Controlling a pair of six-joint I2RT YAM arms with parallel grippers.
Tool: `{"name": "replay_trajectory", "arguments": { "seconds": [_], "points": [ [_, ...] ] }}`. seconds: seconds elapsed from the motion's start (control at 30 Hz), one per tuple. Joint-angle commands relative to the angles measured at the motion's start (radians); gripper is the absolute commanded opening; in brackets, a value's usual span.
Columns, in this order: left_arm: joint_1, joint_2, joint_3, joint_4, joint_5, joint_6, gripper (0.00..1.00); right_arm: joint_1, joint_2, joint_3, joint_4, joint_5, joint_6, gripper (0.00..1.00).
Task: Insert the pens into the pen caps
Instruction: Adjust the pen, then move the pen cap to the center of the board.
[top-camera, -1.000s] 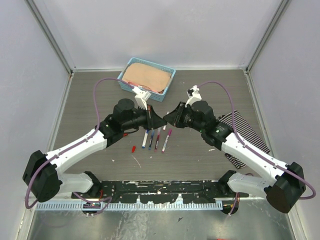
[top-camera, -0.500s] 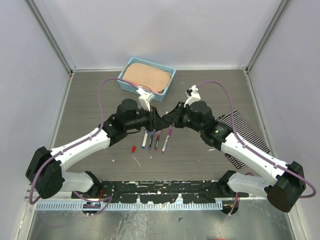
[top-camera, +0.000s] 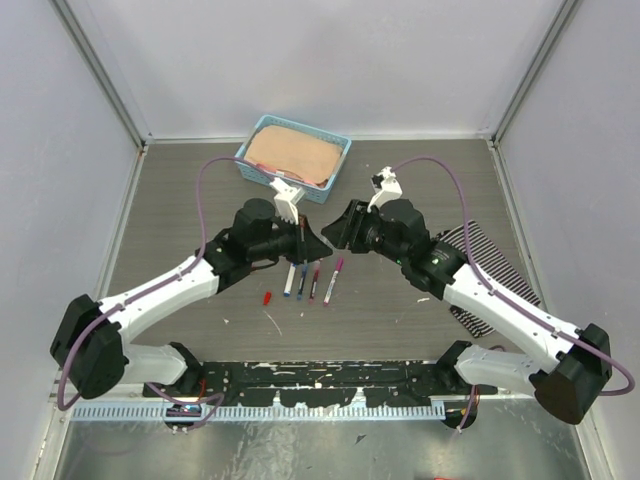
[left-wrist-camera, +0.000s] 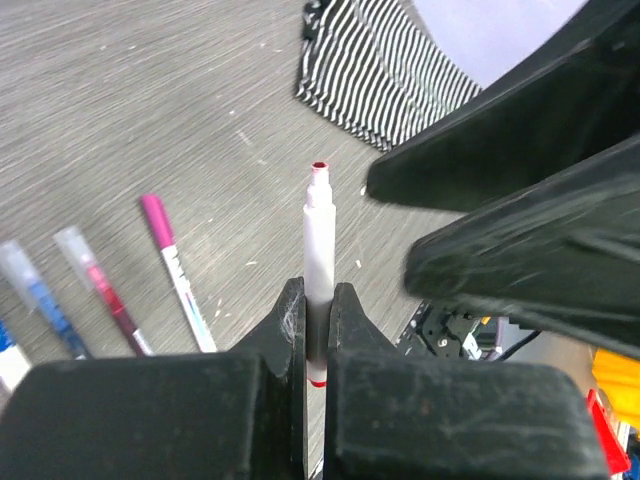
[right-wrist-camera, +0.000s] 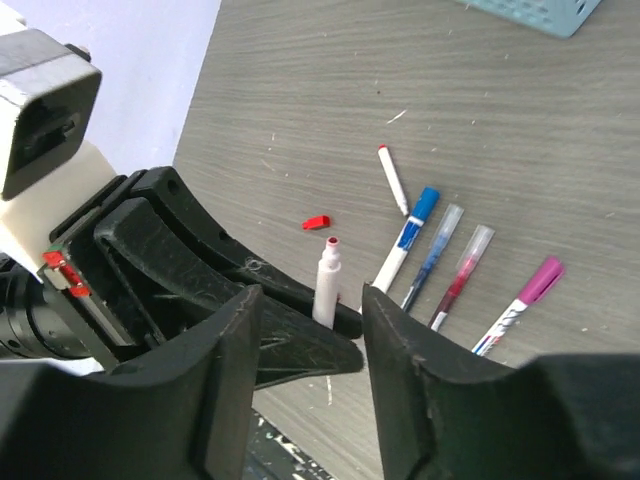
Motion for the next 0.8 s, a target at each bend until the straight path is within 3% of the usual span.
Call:
{"name": "replay_trajectory", "arguments": {
  "seconds": [0.0,0.2,0.33,0.5,0.77],
  "points": [
    [0.048,-0.079,0.038,-0.127,-0.058,0.055,0.00,0.007,-0.044,0.074,-0.037,0.091,-0.113,0.53],
    [0.232,-0.241,0.037,-0.313,-0.062,0.102,0.00,0.014,-0.028,0.110,-0.151,0.140,-0.181,0.56],
    [0.323,-0.379,0.078,-0.479,-0.116,0.192,0.00,0.123,0.055,0.144,-0.200,0.257,-0.137,0.56],
    [0.335,-0.470,0.144,-0.674,-0.283,0.282,0.00,0.294,0.270,0.243,-0.215,0.329,-0.036,0.56],
    [0.335,-0.633,0.131,-0.784,-0.434,0.336,0.00,0.399,0.566,0.414,-0.290,0.368,0.149,0.54]
  ]
}}
